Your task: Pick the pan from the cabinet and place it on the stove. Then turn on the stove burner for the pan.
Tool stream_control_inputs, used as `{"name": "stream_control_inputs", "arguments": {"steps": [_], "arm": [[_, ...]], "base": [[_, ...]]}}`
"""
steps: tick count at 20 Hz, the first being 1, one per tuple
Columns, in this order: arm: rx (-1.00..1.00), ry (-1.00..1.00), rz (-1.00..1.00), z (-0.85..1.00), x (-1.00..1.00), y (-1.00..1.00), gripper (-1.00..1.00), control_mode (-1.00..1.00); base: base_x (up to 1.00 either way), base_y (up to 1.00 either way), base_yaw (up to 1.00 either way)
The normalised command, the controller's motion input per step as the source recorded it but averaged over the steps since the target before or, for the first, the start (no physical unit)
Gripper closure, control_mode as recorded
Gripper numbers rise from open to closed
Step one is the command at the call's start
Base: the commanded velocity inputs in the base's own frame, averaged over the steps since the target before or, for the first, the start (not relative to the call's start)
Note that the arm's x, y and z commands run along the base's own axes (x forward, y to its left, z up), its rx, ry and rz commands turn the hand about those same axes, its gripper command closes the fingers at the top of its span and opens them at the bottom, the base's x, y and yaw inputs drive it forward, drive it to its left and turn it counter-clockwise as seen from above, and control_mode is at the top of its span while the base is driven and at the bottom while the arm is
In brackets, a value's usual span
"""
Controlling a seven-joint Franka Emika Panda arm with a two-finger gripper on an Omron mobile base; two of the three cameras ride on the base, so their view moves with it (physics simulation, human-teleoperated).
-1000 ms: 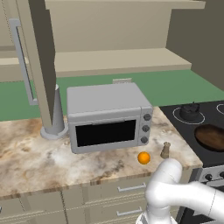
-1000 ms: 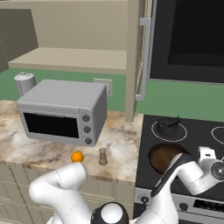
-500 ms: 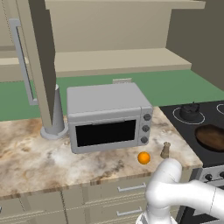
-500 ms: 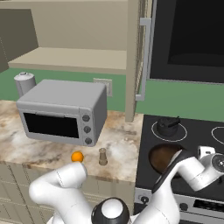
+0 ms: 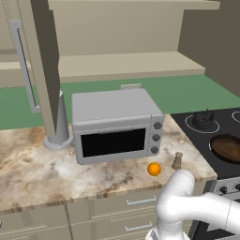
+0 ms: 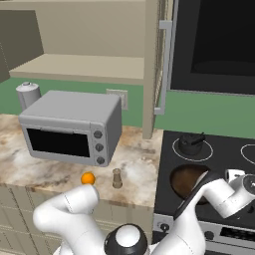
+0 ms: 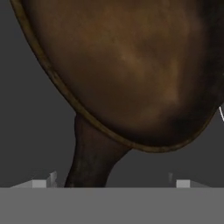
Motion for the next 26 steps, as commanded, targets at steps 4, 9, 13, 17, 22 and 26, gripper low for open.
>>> {"name": "stream_control_inputs", "arguments": {"steps": [4, 9, 13, 17, 22, 26], "arm": [[0.00, 0.02, 0.00, -0.19, 0.05, 0.20, -1.00, -1.00], [0.00, 0.00, 0.00, -0.06, 0.05, 0.14, -1.00, -1.00], [0.00, 0.00, -0.01, 0.00, -0.06, 0.00, -1.00, -1.00], [0.00, 0.04, -0.02, 0.00, -0.21, 0.00, -1.00, -1.00], [0.00, 0.06, -0.02, 0.03, -0.22, 0.00, -1.00, -1.00], [0.01, 0.03, -0.01, 0.16, -0.28, 0.00, -1.00, -1.00]], "base": [[0.00, 0.00, 0.00], [0.00, 0.00, 0.00], [0.00, 0.00, 0.00], [0.00, 0.00, 0.00], [0.00, 0.00, 0.00], [0.00, 0.00, 0.00]]}}
